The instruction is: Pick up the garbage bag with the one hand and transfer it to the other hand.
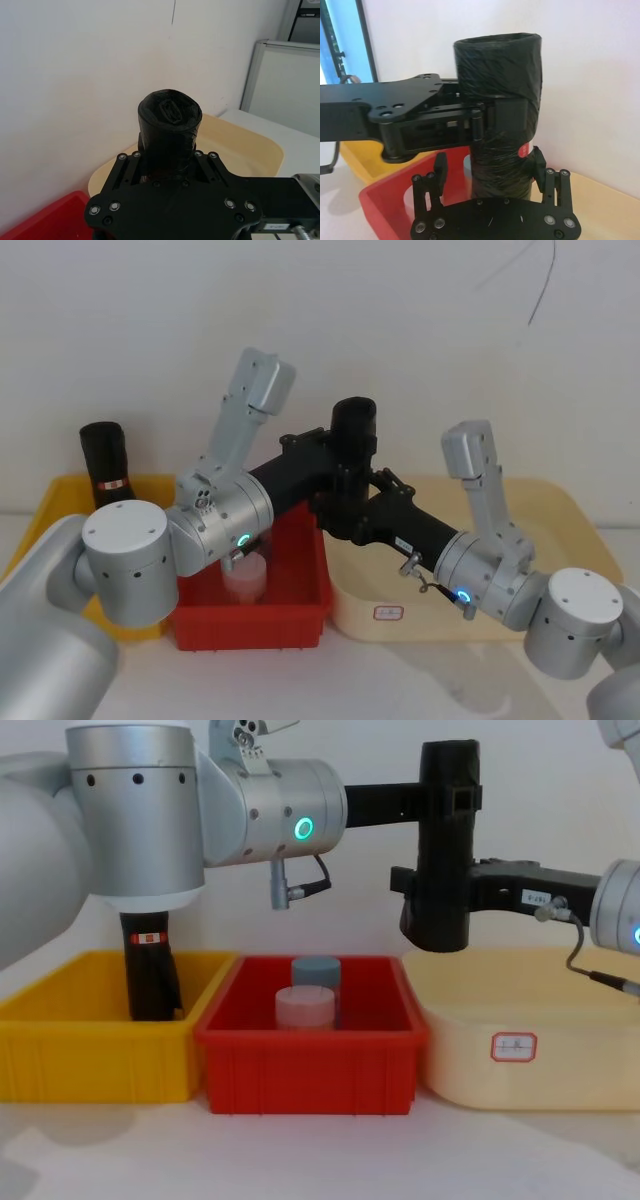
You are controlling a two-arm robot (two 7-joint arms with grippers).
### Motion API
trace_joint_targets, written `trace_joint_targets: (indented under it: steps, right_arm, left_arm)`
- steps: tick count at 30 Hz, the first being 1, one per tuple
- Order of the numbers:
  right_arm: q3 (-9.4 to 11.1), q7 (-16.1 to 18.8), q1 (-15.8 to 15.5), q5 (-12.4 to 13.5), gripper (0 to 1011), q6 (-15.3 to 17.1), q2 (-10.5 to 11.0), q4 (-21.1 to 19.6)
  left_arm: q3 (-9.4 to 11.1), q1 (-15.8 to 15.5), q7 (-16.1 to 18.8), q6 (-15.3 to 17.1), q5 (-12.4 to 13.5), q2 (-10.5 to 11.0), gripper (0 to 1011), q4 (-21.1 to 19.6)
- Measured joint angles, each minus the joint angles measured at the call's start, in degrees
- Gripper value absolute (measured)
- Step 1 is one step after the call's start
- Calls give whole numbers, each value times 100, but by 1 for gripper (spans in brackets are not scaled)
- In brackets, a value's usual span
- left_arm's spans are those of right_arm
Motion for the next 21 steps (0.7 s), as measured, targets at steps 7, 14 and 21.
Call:
trace_joint_targets:
  steps: [7,14,21]
  right_arm:
    - [35,-31,23,-18,1000,-63,-55,130]
    - [59,-33,42,-29,1000,-115,-108,235]
    - [72,-32,58,-34,945,-139,-137,298]
  left_arm:
    - [12,39,25,34,-41,22,380,-83]
    - [25,72,48,67,-82,42,380,-155]
    - [37,94,63,92,-115,53,380,-213]
